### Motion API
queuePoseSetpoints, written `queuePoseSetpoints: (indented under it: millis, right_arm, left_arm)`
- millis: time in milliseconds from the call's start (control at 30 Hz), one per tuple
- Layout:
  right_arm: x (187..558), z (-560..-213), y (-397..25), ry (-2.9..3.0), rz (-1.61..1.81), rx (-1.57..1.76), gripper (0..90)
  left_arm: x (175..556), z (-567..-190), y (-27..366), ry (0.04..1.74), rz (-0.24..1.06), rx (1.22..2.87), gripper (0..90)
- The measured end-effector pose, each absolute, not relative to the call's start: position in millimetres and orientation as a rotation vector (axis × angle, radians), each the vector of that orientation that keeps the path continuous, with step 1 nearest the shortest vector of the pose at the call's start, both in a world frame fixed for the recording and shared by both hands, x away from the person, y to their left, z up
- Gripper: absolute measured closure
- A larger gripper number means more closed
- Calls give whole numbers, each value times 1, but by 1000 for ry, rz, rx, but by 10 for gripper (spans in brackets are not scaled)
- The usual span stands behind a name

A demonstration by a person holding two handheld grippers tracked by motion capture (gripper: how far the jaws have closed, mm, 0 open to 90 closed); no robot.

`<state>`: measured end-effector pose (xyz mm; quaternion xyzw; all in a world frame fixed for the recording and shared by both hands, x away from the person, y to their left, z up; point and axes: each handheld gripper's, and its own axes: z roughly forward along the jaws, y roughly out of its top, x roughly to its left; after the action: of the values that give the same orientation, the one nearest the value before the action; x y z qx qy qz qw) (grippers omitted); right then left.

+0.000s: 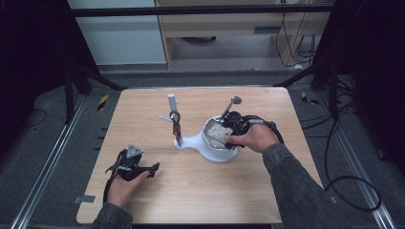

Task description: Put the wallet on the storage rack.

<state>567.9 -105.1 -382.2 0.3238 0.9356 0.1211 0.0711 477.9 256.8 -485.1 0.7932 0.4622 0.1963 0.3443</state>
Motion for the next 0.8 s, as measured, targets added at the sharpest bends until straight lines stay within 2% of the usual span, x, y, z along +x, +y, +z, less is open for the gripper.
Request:
queuePoseSetpoints:
  millis: [800]
  right_arm:
    - [575,-386,-97,2814,386,1004,300]
  left_arm:
    - [478,-485,256,1200,509,2057,132]
